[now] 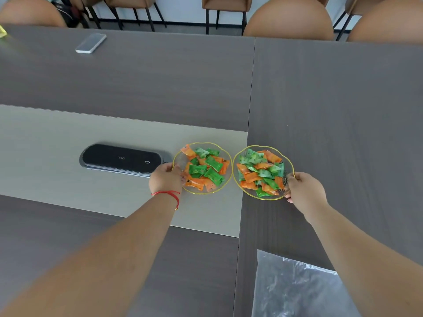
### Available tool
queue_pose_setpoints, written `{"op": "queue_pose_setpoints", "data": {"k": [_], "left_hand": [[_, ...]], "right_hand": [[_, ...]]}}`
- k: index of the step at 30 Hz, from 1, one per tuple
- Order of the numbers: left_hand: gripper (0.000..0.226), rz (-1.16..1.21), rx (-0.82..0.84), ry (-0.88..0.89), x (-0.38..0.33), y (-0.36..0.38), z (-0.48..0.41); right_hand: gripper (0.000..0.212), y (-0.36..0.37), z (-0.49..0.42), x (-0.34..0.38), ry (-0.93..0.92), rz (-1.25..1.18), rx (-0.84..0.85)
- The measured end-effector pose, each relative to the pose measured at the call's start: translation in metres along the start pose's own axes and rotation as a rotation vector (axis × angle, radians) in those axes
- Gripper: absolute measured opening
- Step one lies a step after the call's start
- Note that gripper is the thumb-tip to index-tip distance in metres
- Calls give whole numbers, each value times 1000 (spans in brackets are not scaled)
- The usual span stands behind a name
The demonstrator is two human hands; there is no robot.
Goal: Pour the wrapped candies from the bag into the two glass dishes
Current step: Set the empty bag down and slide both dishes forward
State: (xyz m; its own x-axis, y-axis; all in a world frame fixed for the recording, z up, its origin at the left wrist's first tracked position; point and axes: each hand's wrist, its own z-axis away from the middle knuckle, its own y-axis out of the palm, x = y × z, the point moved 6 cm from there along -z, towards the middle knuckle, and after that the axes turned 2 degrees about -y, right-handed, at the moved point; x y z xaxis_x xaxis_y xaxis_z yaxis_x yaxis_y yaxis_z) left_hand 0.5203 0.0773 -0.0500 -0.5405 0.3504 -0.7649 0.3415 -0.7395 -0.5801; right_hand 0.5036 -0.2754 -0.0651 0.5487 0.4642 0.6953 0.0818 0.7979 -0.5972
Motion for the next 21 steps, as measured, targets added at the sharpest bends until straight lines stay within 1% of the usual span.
{"op": "queue_pose_setpoints", "data": {"k": [4, 8, 11, 13, 16, 21], "left_hand": [[20, 91, -73, 4, 12, 1, 3], [24, 70, -129, 95, 19, 6, 3], [25, 52, -133, 108, 22, 7, -3], [19, 69, -109, 115, 21, 7, -3], [4, 136, -99, 114, 19, 3, 0], [7, 186, -107, 101, 22, 1, 1]], "right_hand": [[32, 2, 3, 0, -9, 42, -43], [31, 0, 5, -2, -40, 79, -82], [30, -1, 7, -2, -71, 138, -110], [27, 0, 8, -2, -84, 148, -130], [26, 0, 10, -2, -89, 155, -141], [24, -1, 12, 0, -95, 165, -143]]}}
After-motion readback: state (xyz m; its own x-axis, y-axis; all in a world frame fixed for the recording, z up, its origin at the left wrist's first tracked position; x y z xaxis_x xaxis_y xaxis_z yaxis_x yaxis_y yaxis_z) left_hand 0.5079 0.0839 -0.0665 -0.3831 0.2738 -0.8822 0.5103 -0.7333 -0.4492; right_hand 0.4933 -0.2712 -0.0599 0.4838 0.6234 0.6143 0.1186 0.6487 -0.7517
